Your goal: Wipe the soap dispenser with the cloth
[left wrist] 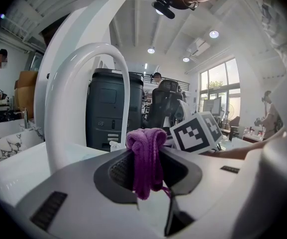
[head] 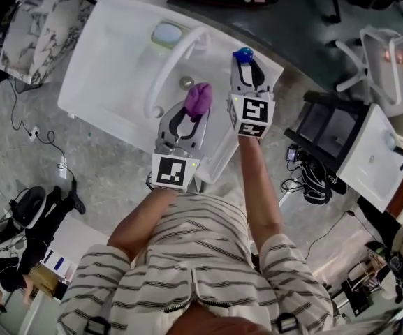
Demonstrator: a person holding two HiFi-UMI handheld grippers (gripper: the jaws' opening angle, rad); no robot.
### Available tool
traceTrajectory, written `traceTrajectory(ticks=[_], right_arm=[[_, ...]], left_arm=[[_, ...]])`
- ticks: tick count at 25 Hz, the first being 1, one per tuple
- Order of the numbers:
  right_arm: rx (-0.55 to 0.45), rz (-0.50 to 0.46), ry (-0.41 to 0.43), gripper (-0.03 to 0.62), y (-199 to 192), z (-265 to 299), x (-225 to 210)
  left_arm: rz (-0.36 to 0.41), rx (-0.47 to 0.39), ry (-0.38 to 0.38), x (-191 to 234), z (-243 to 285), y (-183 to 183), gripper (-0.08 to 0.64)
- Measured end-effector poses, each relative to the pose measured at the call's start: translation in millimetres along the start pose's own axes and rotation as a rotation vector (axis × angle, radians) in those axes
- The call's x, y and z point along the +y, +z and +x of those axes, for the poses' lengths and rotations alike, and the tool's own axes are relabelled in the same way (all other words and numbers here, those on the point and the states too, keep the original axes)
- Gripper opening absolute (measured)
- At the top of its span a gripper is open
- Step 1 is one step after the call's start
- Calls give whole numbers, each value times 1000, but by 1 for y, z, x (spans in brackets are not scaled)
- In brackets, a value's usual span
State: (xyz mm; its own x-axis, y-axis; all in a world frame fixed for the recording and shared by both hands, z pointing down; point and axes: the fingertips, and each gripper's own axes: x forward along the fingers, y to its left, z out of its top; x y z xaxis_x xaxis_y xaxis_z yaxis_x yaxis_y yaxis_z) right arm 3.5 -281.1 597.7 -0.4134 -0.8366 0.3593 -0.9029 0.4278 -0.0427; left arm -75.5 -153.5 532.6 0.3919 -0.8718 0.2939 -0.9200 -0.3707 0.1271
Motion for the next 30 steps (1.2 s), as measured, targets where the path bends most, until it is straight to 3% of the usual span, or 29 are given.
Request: traceTrajectory(ticks=[20,30], right_arm=[[-106,-30,150,132,82,-107,24],[-149,-30,209,133,126,-169,33]], left_arm=[[85,-56,-46,-41,-36,32,117],[148,-105,-125,-64,-55,59,117]])
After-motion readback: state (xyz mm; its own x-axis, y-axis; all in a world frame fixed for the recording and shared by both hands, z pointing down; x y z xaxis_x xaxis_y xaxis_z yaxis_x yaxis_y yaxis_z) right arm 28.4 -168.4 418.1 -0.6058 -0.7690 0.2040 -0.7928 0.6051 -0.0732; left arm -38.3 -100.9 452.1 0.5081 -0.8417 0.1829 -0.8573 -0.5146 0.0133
